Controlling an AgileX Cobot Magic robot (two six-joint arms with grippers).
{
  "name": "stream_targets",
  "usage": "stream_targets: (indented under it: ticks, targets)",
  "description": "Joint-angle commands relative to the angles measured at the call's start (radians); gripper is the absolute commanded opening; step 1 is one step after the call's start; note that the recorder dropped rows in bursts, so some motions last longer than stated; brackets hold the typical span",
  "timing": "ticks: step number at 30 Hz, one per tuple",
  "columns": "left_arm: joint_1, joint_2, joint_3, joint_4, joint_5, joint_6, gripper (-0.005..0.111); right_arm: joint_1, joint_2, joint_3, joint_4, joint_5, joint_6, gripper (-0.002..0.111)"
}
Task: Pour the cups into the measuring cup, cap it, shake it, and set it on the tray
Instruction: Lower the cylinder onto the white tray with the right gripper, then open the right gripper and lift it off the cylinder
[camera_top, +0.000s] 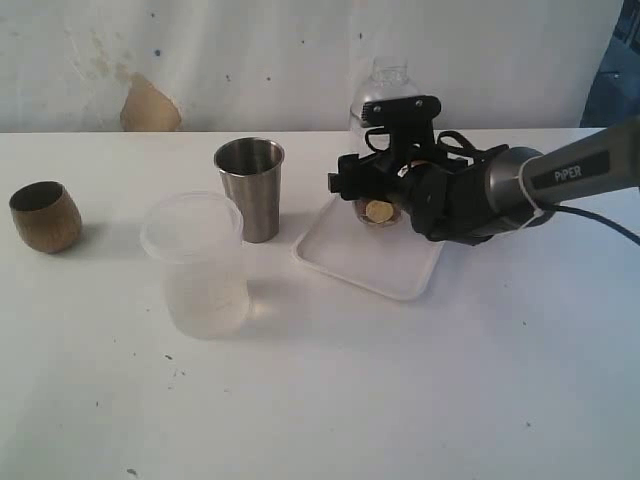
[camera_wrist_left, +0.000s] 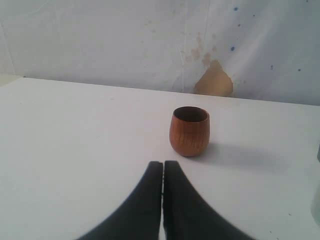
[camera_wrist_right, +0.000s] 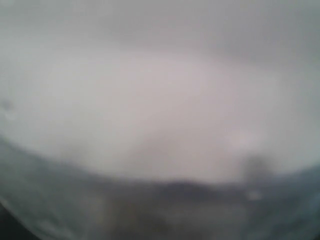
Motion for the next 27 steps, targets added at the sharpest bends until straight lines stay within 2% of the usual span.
stream_targets:
  ticks: [1,5,27]
  targets:
    - [-0.001,-0.005,0.004,0.002,-0.011,-0.003,0.001,-0.006,0.012,-0.001,-0.004,-0.023,-0.012,0.09]
    - [-0.001,-0.005,0.004,0.002,-0.011,-0.003,0.001,-0.006,0.012,-0.001,-0.004,-0.035,-0.012,0.101]
    - [-0.001,-0.005,0.004,0.002,-0.011,-0.003,0.001,-0.006,-0.069,-0.001,-0.004,-0.014,-0.049,0.101]
